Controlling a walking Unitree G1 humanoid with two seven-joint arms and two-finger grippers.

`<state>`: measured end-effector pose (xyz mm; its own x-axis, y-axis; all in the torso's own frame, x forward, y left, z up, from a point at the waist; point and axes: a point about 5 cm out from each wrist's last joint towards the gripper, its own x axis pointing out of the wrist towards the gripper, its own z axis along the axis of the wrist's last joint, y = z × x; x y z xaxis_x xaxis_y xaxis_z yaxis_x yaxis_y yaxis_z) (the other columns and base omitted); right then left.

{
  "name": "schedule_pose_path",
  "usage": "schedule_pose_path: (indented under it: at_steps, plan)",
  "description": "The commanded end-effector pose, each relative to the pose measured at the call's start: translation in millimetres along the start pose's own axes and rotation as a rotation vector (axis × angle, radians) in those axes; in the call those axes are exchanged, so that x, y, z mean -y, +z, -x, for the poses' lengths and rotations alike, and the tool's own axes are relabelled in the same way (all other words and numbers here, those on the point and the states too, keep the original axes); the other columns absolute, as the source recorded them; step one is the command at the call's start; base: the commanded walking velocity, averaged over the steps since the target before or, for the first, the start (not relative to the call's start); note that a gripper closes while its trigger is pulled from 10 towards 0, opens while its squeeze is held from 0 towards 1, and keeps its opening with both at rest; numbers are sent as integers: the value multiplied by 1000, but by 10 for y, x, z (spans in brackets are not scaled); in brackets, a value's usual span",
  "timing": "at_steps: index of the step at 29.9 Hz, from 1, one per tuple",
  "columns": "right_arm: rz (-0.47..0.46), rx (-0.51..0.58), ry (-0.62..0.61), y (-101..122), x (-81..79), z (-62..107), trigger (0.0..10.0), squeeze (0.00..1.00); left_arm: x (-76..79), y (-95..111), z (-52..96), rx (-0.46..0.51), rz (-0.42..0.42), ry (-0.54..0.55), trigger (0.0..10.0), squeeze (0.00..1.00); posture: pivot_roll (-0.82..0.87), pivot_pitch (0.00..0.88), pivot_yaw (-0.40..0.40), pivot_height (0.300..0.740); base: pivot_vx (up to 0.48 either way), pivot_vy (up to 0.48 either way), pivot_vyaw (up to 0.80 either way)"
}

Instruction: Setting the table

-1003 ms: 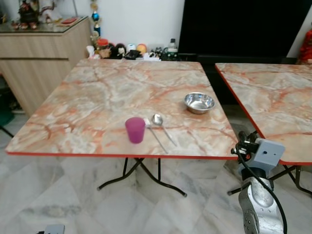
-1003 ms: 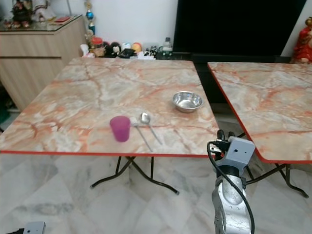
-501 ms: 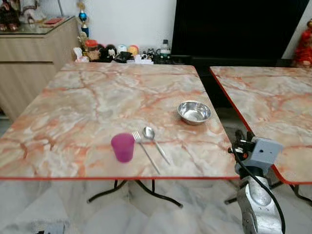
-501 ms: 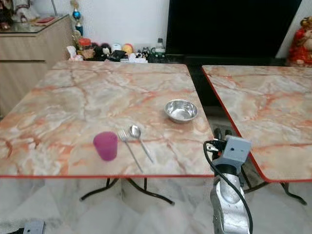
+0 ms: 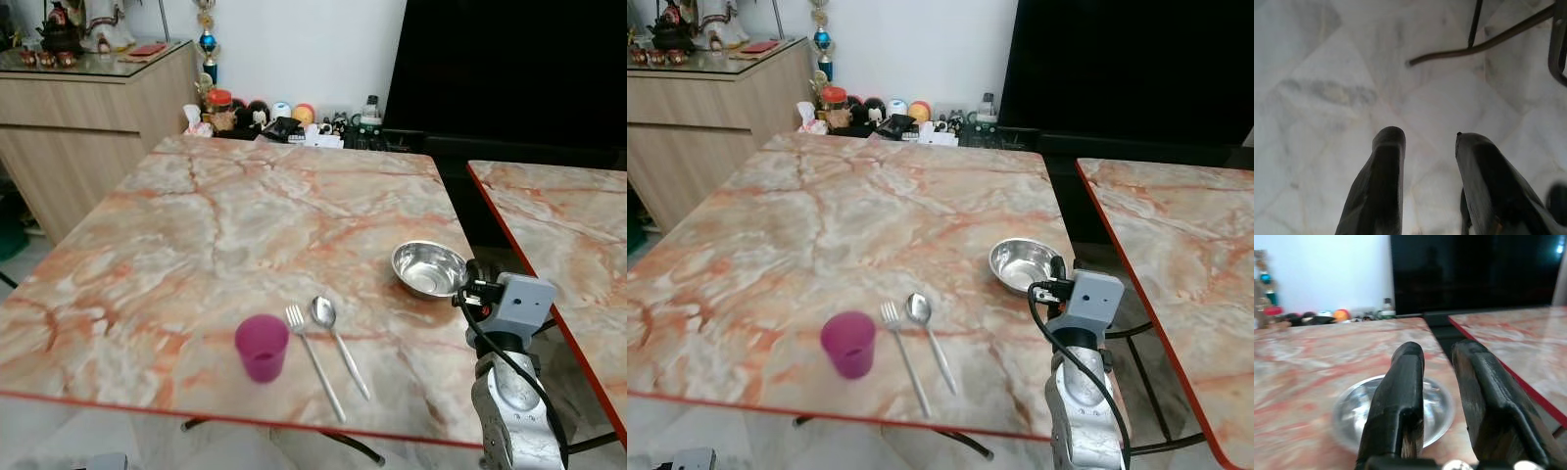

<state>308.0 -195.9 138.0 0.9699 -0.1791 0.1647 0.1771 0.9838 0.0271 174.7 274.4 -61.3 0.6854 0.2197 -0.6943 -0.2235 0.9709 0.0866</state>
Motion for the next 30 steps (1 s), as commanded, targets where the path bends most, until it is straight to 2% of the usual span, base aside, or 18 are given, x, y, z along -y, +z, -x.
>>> schedule_pose_path:
  at_steps: [1, 4, 6, 10, 13, 14, 15, 16, 19, 22, 26, 30]
  plan:
    - [25, 7, -22, 6, 97, 8, 10000, 0, 56, -1, -10, -6, 0, -14, 10000, 0, -14, 23, -9, 740, 337, 0, 587]
    - [24, 1, -29, 4, 94, 9, 10000, 0, 58, -1, -10, -4, 0, -15, 10000, 0, -14, 23, -10, 740, 329, 0, 733]
    - [-19, -18, -52, -26, 114, 7, 10000, 0, 57, 3, -10, -1, -10, -8, 10000, 0, -12, 23, -11, 740, 0, 0, 0]
    - [-29, -32, -60, -41, 121, 7, 10000, 0, 64, 8, -10, 7, -3, -10, 10000, 0, -12, 24, -12, 740, 0, 0, 0]
    - [-54, -81, -107, -110, 148, 23, 10000, 0, 72, 3, -10, 5, -2, -13, 10000, 0, -13, 25, -14, 740, 0, 0, 0]
    - [-104, -106, -127, -156, 156, 42, 10000, 0, 74, -5, -9, 1, -3, -13, 10000, 0, -12, 26, -14, 740, 0, 0, 0]
    - [-127, -116, -138, -172, 158, 53, 10000, 529, 75, -7, -9, 0, -3, -13, 10000, 0, -11, 26, -13, 740, 0, 0, 0]
    - [-182, -120, -160, -182, 159, 73, 10000, 1000, 75, -12, -7, -1, -2, -15, 10000, 0, -12, 29, -13, 740, 0, 0, 0]
    - [-251, -131, -184, -181, 151, 83, 10000, 1000, 73, -17, -5, -3, -3, -16, 10000, 0, -13, 31, -11, 740, 0, 0, 0]
    - [-427, -186, -257, -217, 170, 72, 10000, 1000, 72, -26, -3, -9, -12, -19, 10000, 0, -16, 31, -11, 740, 0, 0, 0]
    - [-501, -207, -321, -242, 242, 41, 10000, 1000, 73, -24, -4, -8, -13, -21, 10000, 0, -12, 34, -11, 740, 0, 0, 0]
    - [-501, -216, -322, -221, 247, 22, 10000, 1000, 70, -29, -2, -15, -36, -26, 10000, 0, -11, 35, -11, 740, 0, 0, 0]
